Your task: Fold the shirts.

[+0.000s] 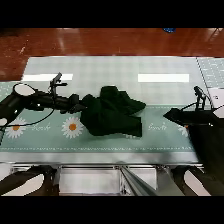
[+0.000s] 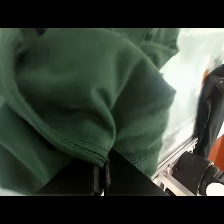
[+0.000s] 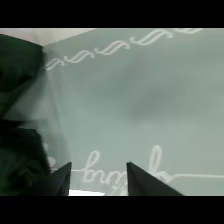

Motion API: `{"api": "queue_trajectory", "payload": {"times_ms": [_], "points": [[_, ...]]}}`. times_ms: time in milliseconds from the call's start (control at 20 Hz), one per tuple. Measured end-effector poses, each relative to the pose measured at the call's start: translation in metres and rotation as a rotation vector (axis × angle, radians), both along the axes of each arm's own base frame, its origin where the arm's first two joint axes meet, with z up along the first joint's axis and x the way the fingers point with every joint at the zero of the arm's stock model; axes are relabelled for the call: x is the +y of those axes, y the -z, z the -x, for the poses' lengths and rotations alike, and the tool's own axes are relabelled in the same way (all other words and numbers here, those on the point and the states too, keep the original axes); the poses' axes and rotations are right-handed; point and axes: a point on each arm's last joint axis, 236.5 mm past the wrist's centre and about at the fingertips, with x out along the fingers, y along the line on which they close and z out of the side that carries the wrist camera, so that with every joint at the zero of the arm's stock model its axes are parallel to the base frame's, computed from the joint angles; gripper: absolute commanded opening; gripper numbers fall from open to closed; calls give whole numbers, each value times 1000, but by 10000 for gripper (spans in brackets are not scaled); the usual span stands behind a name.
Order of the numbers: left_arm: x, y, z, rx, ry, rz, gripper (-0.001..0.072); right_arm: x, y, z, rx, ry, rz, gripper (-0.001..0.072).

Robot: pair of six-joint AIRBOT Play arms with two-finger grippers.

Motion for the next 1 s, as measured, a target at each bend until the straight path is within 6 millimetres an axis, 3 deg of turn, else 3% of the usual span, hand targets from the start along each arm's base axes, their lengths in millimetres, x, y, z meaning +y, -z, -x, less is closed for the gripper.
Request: {"api": "queue_trajectory", "payload": {"times_ms": [250,500,550,600,650,700,800,850,950,1000], "points": [[-3,2,-9,-11,40,8,20,48,20,-22,32,-17,-197,402],[-4,2,-10,-15,54,10,20,97,40,-65,76,-80,-275,397],[-4,2,-10,-15,54,10,20,108,42,-74,83,-93,-290,298],[-4,2,-10,-16,54,10,20,116,45,-80,92,-110,-294,124],[-4,2,-10,-17,55,10,20,123,47,-87,94,-127,-290,25],[-4,1,-11,-18,56,11,20,130,45,-93,90,-146,-294,24],[0,-6,-18,-40,48,13,19,141,31,-106,56,-202,-295,24],[4,-16,-25,-66,42,15,19,143,15,-116,21,-226,-292,24],[19,-55,-48,-169,15,19,19,140,-31,-138,-84,-279,-246,24],[29,-81,-62,-237,-9,19,19,136,-64,-151,-156,-298,-216,24]]}}
